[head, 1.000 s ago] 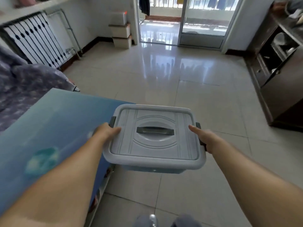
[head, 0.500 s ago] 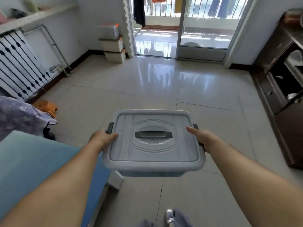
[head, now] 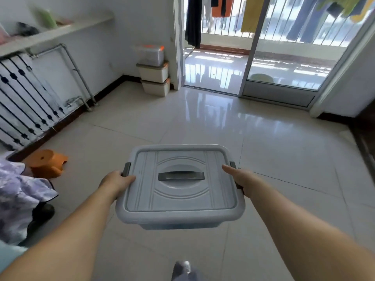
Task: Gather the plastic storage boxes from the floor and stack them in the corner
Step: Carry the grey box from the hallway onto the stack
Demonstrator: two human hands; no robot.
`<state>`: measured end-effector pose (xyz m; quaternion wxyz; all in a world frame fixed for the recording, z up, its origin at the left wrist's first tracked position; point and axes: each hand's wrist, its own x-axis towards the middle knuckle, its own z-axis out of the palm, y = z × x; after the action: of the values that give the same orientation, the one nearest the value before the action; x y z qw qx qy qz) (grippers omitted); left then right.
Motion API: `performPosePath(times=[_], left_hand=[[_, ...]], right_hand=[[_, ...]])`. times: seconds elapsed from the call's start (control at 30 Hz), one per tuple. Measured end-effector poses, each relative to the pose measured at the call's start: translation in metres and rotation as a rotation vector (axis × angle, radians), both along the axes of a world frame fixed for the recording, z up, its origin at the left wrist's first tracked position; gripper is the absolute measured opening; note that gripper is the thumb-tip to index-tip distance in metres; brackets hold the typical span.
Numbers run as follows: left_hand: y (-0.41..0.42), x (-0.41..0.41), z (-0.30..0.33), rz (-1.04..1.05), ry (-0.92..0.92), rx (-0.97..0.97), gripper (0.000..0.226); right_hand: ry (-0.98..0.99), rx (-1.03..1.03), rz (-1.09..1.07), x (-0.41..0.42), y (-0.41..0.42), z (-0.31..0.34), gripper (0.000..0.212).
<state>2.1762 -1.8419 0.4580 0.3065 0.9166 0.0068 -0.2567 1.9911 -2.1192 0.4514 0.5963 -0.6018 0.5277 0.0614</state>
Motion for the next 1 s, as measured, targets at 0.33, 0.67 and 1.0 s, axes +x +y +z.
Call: performPosePath(times=[0.33,0.67,1.0], left_hand=[[-0.146,0.214,-0.010,0.044,0.023,-0.045,0.039],[-0.279,0.411,0.005,0.213,0.078,-0.102,0.042],[-0.354,0.635,-0.009,0.298,0.114,-0.123,0.037]], right_hand=[[0.045,-0.042,0.047,0.229,-0.157,-0.007,0.071],[0.025,-0.073,0.189,0.479,-0.314,0.013,0.064],[-0.038,-0.101,0.279,0.729,-0.409,0.005,0.049]])
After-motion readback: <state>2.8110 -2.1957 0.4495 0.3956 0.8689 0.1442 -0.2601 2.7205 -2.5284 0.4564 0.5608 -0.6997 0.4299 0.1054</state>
